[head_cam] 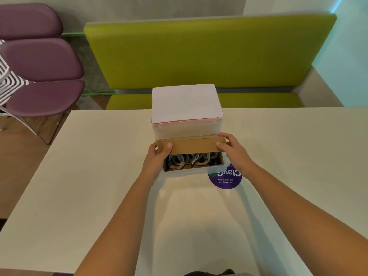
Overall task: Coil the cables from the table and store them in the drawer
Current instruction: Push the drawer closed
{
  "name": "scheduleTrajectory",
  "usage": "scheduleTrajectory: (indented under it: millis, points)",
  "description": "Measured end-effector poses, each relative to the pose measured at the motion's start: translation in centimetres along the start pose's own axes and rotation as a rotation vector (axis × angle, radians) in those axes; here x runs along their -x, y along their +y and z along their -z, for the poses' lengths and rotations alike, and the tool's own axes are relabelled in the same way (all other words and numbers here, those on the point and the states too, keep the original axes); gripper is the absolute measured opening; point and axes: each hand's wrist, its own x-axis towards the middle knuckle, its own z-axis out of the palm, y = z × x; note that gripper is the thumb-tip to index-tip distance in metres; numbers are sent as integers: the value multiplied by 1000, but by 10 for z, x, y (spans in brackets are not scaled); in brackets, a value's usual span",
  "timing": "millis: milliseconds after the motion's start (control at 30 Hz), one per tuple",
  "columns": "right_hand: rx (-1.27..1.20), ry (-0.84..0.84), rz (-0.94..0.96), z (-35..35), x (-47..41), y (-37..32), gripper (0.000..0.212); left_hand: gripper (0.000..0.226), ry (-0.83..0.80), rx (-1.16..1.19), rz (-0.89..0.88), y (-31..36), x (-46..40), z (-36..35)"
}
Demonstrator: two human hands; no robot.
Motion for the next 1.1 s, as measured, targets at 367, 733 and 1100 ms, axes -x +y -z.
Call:
scheduleTrajectory:
  millis: [367,733,1100]
  points:
    - [296,59,60,3,6,30,54,69,27,-349,-133,-15,1,-2]
    - [465,108,140,4,9,27,44,40,79,-540,-249,-23,0,-5]
    - [459,128,115,-1,9,29,38,49,45,-580,-259,-26,-2,-3]
